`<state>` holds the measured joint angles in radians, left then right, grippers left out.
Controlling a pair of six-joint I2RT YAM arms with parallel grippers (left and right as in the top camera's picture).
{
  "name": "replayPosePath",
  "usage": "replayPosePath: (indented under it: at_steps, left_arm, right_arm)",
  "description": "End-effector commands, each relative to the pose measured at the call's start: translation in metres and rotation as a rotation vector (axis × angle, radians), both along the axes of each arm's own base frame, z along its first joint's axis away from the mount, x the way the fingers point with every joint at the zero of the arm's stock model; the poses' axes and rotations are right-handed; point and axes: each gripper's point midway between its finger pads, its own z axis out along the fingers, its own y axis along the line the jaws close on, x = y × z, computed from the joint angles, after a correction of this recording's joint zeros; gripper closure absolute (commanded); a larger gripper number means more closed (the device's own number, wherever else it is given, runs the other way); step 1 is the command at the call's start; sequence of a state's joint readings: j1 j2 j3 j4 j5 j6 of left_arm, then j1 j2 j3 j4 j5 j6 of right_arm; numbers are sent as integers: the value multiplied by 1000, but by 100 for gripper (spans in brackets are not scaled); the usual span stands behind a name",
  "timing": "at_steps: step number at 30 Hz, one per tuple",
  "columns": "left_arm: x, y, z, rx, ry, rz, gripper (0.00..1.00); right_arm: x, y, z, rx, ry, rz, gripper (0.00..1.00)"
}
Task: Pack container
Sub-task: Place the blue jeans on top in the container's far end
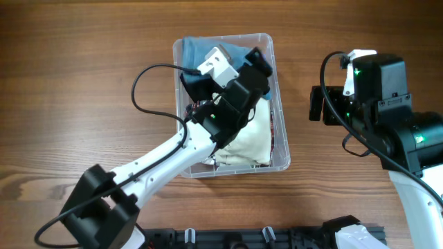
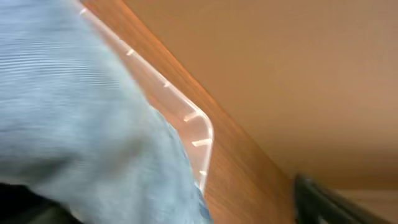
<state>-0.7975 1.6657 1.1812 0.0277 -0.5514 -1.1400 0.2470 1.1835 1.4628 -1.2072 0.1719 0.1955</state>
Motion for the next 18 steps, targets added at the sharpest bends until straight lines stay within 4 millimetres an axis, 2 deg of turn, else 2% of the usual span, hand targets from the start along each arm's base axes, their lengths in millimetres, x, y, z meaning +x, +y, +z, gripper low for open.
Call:
replayPosePath:
  at_steps: [1,3,4,5,7,9,11,14,16,18]
  left_arm:
    - [-14,25,98,17,-199,2,1]
    - [-17,41,134,113,-308,-5,1]
    - [-14,48,148,217,-370,-14,0]
    - [-9,51,154,335,-413,-50,0]
    - [4,50,144,479,-432,-174,0]
    - [19,52,130,495,-421,-253,0]
    - [41,61,104,492,-377,-305,1]
    - [61,69,55,500,-270,-374,2]
    - [64,73,1,511,-108,-397,4]
    - [47,74,-63,499,120,-445,11]
  right_arm:
    - [1,2,2,5,-4,15,0]
    - [1,2,2,5,-3,15,0]
    - [1,2,2,6,-3,15,0]
    - [1,2,2,6,-3,15,0]
    - [0,1,4,16,-10,3,0]
    - [4,-6,13,52,-60,-64,0]
    - [11,-25,25,94,-121,-156,0]
    - [13,-39,19,127,-93,-188,0]
    - [13,-41,13,136,-64,-191,0]
    - [13,-41,7,131,-38,-194,0]
